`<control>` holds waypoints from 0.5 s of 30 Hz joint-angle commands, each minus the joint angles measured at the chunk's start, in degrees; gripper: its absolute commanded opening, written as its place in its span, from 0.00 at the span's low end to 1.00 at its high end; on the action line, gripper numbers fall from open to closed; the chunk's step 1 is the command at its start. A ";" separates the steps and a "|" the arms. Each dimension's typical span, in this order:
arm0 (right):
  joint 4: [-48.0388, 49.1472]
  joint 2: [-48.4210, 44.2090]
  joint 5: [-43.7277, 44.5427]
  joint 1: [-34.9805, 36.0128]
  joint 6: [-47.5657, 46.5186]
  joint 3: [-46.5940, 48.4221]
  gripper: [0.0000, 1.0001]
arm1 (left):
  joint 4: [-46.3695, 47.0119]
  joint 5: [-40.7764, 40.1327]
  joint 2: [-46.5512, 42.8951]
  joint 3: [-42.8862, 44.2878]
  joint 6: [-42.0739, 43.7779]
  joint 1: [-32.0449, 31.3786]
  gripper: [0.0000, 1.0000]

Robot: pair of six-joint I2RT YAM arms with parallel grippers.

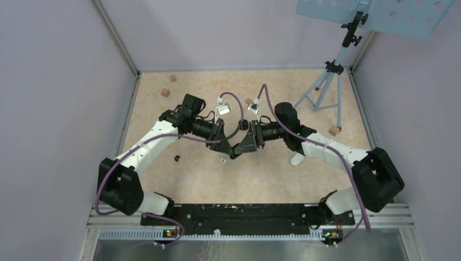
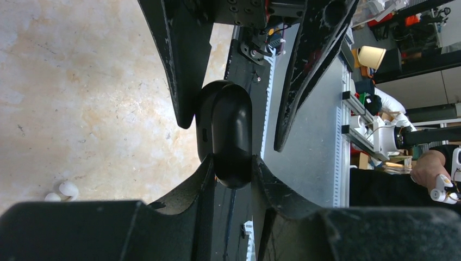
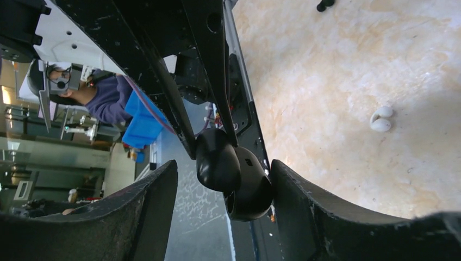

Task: Insert the wireless bluetooth earbuds into the charging case
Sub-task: Pass from the left arm to the right

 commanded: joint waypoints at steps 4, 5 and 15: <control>3.86 0.24 -1.71 0.97 -0.05 2.86 0.55 | 0.19 1.11 -1.77 1.36 0.19 -0.44 0.00; 4.12 0.24 -1.58 0.97 0.18 2.79 0.54 | 0.07 1.12 -1.77 1.42 0.30 -0.45 0.00; 2.95 0.07 1.26 0.97 -0.34 3.60 0.66 | -1.12 1.00 -1.95 1.49 1.21 -0.91 0.00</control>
